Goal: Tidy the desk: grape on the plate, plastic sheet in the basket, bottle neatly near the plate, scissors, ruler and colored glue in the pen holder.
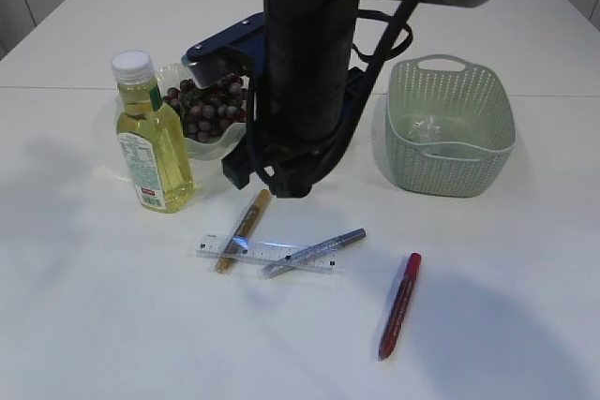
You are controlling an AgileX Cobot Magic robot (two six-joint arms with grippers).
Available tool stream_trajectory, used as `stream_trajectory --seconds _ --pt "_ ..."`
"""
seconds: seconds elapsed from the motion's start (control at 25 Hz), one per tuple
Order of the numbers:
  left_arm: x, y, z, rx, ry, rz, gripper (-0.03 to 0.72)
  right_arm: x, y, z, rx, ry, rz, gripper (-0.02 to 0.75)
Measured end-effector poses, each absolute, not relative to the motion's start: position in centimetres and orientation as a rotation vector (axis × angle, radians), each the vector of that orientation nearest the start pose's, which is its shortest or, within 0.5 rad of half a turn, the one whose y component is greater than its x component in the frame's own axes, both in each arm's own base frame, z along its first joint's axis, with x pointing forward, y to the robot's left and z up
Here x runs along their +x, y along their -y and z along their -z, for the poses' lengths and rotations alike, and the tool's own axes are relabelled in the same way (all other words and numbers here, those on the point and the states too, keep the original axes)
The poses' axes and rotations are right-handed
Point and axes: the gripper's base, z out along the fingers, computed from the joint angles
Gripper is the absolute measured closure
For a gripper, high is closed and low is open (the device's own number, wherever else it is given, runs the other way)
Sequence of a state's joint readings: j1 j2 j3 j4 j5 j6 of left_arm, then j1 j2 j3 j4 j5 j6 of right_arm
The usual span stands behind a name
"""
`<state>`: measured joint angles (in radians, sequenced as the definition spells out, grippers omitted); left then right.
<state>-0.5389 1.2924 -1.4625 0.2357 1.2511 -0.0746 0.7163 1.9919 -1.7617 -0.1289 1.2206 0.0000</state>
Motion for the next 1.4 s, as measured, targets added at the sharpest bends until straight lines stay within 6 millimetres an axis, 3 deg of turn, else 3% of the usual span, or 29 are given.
stream_trajectory --seconds 0.32,0.52,0.6,1.0,1.12,1.28,1.4 --pt "19.5 9.3 -43.9 0.553 -2.368 -0.042 0.380 30.9 -28.6 -26.2 -1.176 -2.692 -0.066 0.494" --pt "17.9 8.0 -45.2 0.527 -2.310 -0.049 0.380 30.2 -29.3 -26.2 -1.309 -2.654 -0.201 0.284" --pt "17.0 7.4 -45.8 0.513 -2.278 -0.056 0.380 30.1 -29.4 -26.2 -1.407 -2.601 -0.204 0.248" --pt "12.7 4.3 -48.3 0.443 -2.139 -0.066 0.380 30.0 -29.5 -26.1 -1.627 -2.462 -0.198 0.235" --pt "12.0 3.8 -48.6 0.424 -2.119 -0.057 0.380 30.4 -29.7 -25.0 -1.710 -2.431 -0.257 0.235" --pt "11.8 3.6 -48.8 0.416 -2.112 -0.054 0.380 32.1 -29.0 -23.1 -1.719 -2.460 -0.286 0.235" --pt "11.7 3.6 -48.8 0.411 -2.111 -0.054 0.380 33.7 -28.5 -22.7 -1.689 -2.458 -0.303 0.235"
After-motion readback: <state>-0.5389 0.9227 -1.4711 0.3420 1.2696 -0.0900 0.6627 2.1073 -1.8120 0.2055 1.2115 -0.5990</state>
